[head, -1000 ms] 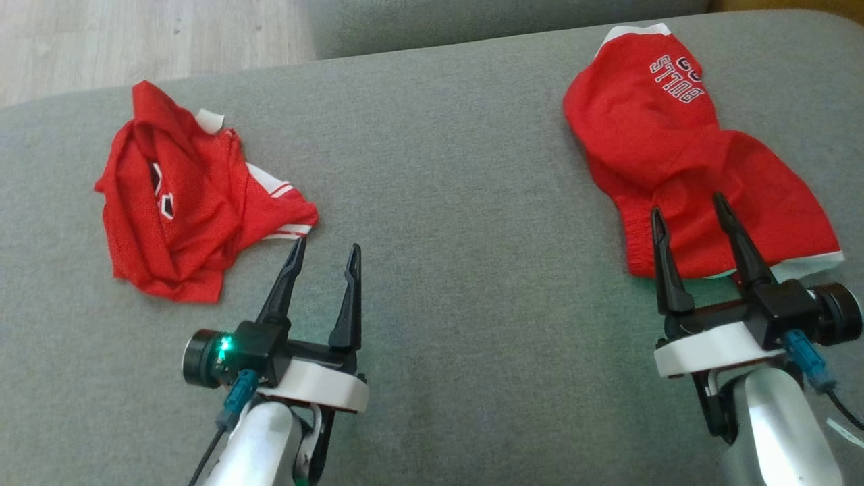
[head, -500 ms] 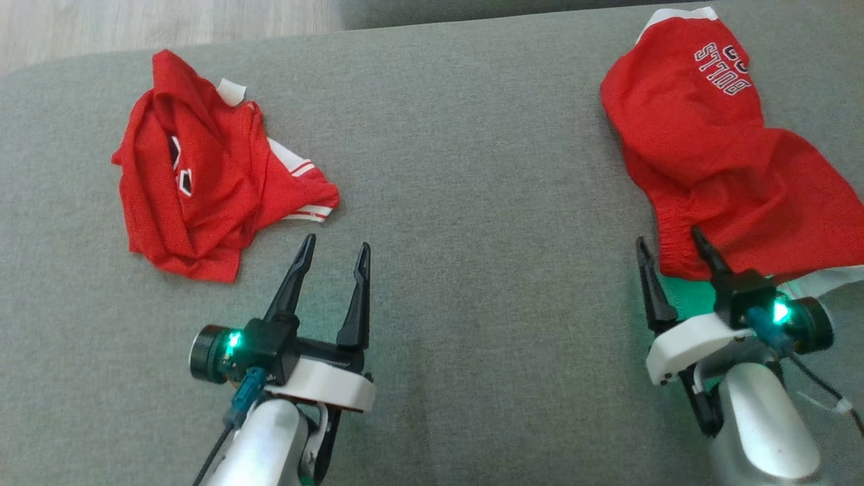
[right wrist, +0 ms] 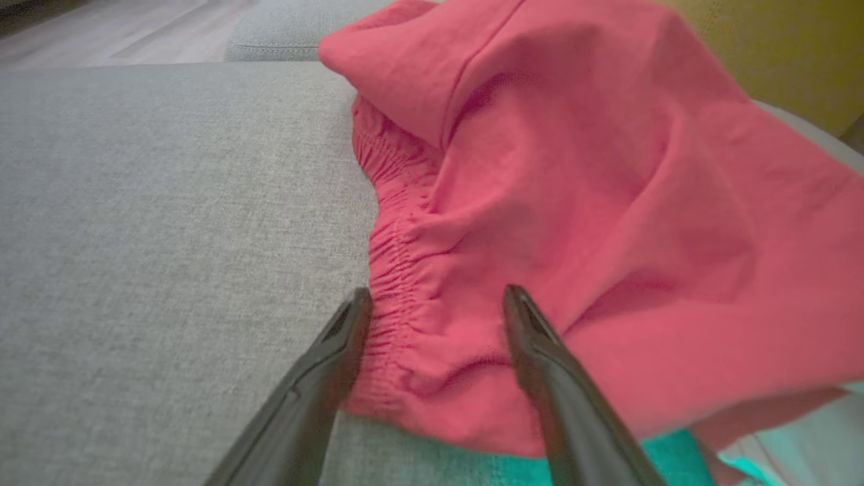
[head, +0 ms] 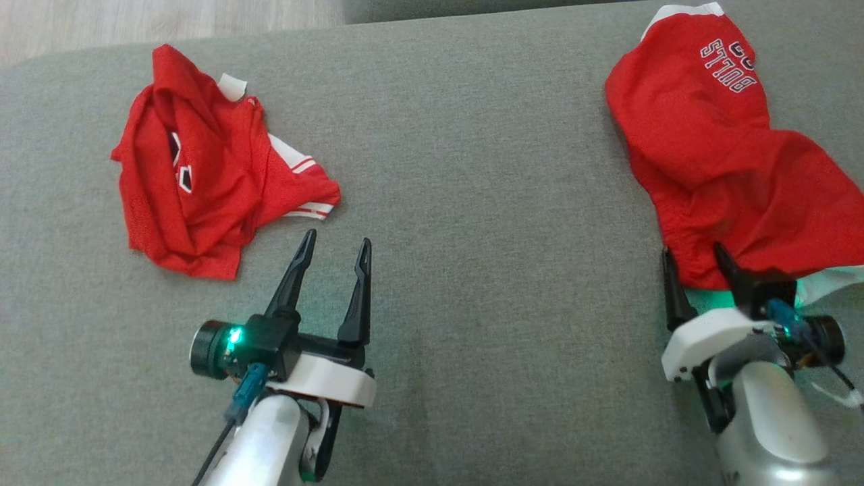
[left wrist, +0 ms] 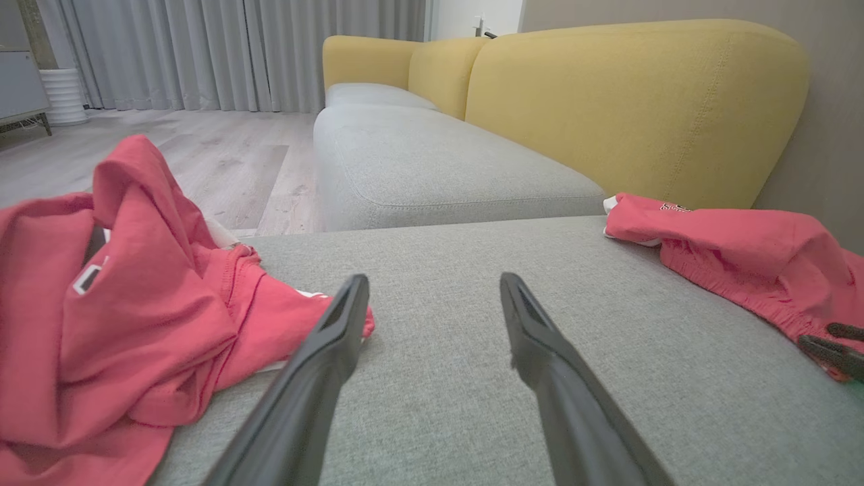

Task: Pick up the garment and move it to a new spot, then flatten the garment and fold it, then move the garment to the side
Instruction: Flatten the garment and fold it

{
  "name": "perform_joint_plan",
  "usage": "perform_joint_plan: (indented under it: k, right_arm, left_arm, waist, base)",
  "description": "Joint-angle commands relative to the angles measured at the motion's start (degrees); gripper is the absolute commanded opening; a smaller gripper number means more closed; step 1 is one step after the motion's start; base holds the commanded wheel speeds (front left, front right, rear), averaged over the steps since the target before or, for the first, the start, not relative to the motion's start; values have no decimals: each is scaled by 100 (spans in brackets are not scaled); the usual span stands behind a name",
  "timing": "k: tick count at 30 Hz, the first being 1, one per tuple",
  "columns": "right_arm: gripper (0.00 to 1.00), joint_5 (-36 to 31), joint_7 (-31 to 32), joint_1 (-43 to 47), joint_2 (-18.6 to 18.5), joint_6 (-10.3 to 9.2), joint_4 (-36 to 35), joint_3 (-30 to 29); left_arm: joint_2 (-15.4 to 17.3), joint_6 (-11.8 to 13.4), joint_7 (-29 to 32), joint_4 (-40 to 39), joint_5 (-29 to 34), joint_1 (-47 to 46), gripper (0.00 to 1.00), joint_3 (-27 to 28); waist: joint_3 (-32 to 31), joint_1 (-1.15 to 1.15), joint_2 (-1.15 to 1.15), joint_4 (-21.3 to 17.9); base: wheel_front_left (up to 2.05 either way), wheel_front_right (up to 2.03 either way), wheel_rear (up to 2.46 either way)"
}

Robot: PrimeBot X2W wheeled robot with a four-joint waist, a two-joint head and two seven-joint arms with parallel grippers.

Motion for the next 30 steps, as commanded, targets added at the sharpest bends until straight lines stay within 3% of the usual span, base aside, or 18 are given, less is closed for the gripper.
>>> perform_joint_plan:
  k: [1,8,15,21,30]
  right_arm:
    - [0,42,20,-198,-23,-4,-39,182]
    - [0,499,-269,-519,-23,-4,185,424]
    - [0,991,-436,-712,-23,-4,-112,923]
    - [0,1323,-455,-856,-23,-4,-827,1942]
    - [0,1834,-454,-1150,-23,-4,-757,3569]
  left_arm:
    - [4,29,-55,-143,-45,-228,100,155]
    - [4,20,-55,-122,-34,-256,100,154]
    - [4,7,-55,-108,-44,-238,100,170]
    - [4,6,-55,-123,-77,-181,100,141]
    - [4,21,-55,-140,-140,-107,100,66]
  waist:
    - [8,0,0,-9]
    - [-12,0,0,-23]
    - [-104,0,0,19]
    - [-231,0,0,136]
    - [-303,0,0,358]
  base:
    - [0,0,0]
    - [0,0,0]
    - [0,0,0]
    - [0,0,0]
    - [0,0,0]
